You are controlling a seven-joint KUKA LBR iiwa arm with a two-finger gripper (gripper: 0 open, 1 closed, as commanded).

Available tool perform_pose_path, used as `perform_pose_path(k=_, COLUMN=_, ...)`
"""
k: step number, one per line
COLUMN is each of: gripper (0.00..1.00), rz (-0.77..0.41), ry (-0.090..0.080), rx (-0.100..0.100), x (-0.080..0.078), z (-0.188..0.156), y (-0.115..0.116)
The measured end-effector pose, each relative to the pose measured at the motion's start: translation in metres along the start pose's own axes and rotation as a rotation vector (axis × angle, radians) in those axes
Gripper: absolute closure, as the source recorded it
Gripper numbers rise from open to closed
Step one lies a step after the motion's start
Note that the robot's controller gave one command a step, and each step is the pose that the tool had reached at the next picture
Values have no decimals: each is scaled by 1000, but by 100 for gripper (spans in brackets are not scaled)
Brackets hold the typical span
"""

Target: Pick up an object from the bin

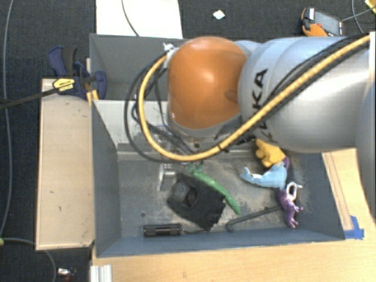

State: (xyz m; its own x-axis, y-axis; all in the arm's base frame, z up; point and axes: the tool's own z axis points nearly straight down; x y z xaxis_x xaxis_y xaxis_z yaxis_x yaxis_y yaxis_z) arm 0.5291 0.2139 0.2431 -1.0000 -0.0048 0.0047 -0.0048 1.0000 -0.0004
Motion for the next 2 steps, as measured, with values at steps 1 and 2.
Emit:
perform_pose_path(k=1, gripper=0, rz=7, ry=-8, rx=-2, x=-2, z=-5, y=-2)
perform_pose_path(k=2, gripper=0, rz=-125, ry=-11, rx=-2, x=14, z=108, y=-56)
